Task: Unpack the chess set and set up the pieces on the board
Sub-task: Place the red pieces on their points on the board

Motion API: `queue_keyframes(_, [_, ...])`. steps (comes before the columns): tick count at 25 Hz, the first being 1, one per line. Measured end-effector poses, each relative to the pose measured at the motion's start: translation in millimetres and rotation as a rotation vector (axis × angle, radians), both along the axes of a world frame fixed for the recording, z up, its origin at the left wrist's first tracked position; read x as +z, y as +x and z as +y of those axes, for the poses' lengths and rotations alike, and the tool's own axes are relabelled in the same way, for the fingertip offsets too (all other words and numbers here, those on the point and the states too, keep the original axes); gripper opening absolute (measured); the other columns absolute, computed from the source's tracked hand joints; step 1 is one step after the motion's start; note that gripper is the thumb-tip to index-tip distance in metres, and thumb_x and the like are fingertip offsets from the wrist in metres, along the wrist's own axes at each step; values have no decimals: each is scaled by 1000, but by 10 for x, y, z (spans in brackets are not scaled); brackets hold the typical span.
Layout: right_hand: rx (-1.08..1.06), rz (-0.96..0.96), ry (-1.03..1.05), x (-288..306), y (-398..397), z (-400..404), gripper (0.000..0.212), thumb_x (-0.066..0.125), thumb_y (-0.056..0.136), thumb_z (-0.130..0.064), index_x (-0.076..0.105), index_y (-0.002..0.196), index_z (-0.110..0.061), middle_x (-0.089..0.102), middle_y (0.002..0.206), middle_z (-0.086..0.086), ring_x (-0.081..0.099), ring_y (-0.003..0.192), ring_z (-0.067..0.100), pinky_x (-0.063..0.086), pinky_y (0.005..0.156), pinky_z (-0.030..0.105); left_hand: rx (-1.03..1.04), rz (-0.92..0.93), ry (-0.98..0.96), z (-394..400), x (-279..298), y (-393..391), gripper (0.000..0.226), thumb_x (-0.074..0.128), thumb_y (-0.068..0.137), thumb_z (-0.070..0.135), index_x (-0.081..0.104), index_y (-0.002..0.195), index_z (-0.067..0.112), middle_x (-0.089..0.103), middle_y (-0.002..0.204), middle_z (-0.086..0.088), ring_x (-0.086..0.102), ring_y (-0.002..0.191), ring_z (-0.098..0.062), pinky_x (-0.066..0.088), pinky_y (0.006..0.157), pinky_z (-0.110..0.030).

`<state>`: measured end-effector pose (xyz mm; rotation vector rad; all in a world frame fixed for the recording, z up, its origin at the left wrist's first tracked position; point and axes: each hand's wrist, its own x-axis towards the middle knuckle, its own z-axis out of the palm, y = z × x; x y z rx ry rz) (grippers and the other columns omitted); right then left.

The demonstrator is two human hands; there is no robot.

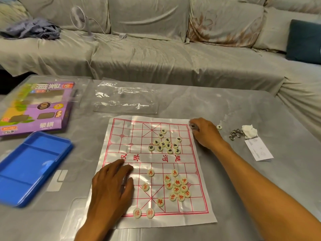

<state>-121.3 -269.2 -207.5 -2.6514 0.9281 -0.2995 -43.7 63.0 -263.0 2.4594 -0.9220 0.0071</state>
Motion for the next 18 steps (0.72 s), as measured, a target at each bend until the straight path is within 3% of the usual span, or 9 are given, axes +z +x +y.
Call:
queue_keyframes(4, [-77,-20,-32,-130,-41,-90,12,57,94,-17,66,99,-11,65,105,7,59,87,20,51,75,29,0,2,0,-19,10,13,51,32,85,57,63,116,31,56,134,2,53,122,-26,34,103,-51])
queue_keyframes(7, [-187,-217,104,-75,-35,-23,13,64,90,-19,64,101,-13,67,98,1,61,84,15,49,70,21,-1,-8,-11,-19,18,-1,51,32,85,57,63,115,30,57,133,1,53,122,-27,34,103,-52])
queue_keyframes(9, [-72,-298,209,7,62,217,15,69,87,-21,64,100,-17,64,93,-5,60,81,9,49,69,17,0,-13,-8,-12,21,-3,50,33,85,56,63,114,30,57,132,1,53,121,-27,34,103,-50])
queue_keyframes(12, [124,-194,262,-16,192,528,12,70,86,-23,68,97,-20,65,90,-9,60,80,5,51,72,18,-4,-2,-12,-10,22,-10,52,32,85,57,63,116,29,56,133,2,53,121,-27,35,103,-52])
queue_keyframes(15, [-61,-286,154,-25,99,261,11,60,92,-20,67,100,-16,66,100,-1,62,89,14,54,79,29,-3,-1,-18,1,33,-10,53,31,85,57,63,116,28,57,133,1,53,121,-27,36,102,-53])
queue_keyframes(18, [-201,-48,-50,-64,-153,-165,26,53,94,-17,62,118,-16,59,122,9,57,106,30,51,86,40,-6,-5,-10,0,38,-17,51,32,85,55,63,115,28,57,132,2,53,120,-26,36,102,-52])
